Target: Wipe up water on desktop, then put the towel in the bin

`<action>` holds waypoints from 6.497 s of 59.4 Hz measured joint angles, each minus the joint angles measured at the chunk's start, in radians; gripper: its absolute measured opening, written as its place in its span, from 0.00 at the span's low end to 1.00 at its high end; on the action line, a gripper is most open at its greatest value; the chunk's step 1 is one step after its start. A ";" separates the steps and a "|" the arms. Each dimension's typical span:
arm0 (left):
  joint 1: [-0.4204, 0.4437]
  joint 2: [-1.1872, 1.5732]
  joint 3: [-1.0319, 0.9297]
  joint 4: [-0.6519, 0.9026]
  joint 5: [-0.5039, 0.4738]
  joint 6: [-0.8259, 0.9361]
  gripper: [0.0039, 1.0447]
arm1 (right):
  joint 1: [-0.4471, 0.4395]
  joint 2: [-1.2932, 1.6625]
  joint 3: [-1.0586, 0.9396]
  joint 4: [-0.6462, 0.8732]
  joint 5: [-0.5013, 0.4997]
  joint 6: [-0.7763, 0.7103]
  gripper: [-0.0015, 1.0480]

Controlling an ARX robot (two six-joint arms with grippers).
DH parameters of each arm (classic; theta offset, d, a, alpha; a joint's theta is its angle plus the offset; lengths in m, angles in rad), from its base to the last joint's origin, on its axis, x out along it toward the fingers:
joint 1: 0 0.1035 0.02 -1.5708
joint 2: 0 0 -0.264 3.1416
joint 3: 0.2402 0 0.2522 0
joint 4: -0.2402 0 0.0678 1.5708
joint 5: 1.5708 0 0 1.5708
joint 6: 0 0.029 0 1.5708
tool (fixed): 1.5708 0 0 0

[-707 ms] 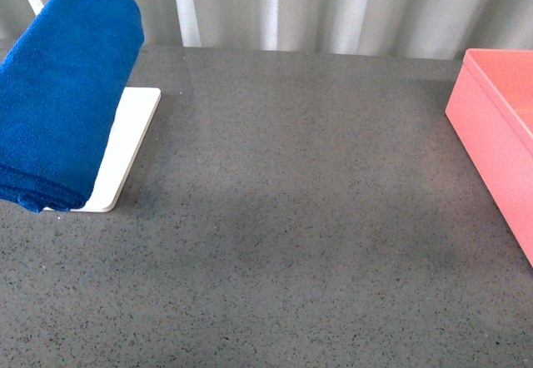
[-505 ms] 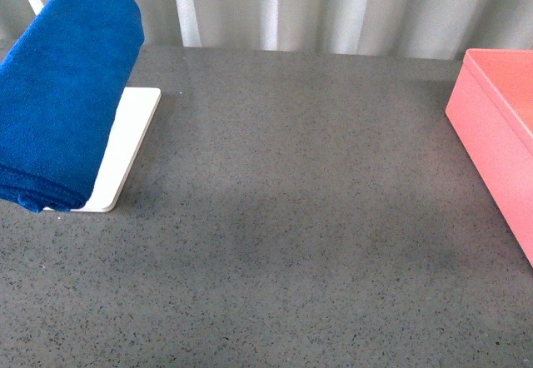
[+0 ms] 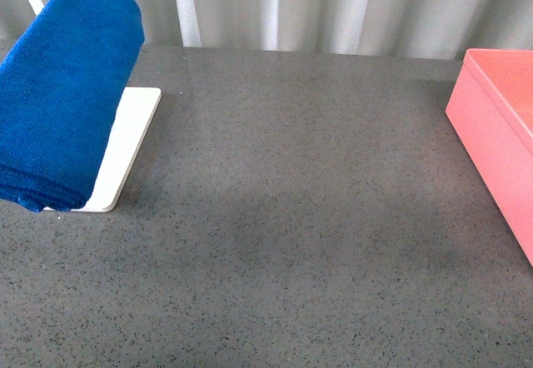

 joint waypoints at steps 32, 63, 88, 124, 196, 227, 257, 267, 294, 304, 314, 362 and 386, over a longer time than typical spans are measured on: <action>0.000 0.000 0.000 0.000 0.000 0.000 0.94 | 0.000 0.000 0.000 0.000 0.000 0.000 0.93; 0.045 0.988 0.430 0.389 -0.055 -0.219 0.94 | 0.001 0.000 0.000 -0.001 0.000 0.003 0.93; -0.020 1.632 1.146 -0.016 0.083 0.057 0.94 | 0.001 0.000 0.000 -0.001 0.000 0.003 0.93; -0.020 1.939 1.321 -0.081 0.000 0.136 0.94 | 0.001 0.000 0.000 -0.001 0.000 0.003 0.93; 0.029 1.968 1.317 -0.088 0.067 0.148 0.03 | 0.001 0.000 0.000 -0.001 0.000 0.003 0.93; -0.138 1.634 1.179 0.023 0.514 -0.026 0.03 | 0.001 0.000 0.000 -0.001 0.000 0.003 0.93; -0.281 1.678 1.137 0.111 0.453 -0.102 0.03 | 0.001 0.000 0.000 -0.001 0.000 0.003 0.93; -0.281 1.678 1.137 0.111 0.449 -0.102 0.03 | -0.091 0.291 0.136 -0.151 -0.322 0.113 0.93; -0.283 1.678 1.137 0.111 0.452 -0.102 0.03 | 0.042 1.453 0.744 0.169 -0.776 0.076 0.93; -0.283 1.678 1.137 0.111 0.452 -0.103 0.03 | 0.124 1.647 0.871 0.252 -0.816 0.148 0.93; -0.283 1.678 1.137 0.111 0.452 -0.102 0.03 | 0.205 1.763 0.898 0.364 -0.814 0.195 0.93; -0.282 1.678 1.137 0.111 0.449 -0.103 0.03 | 0.379 1.967 1.105 0.527 -0.731 0.320 0.69; -0.282 1.678 1.137 0.112 0.450 -0.103 0.40 | 0.356 1.958 1.106 0.504 -0.686 0.342 0.11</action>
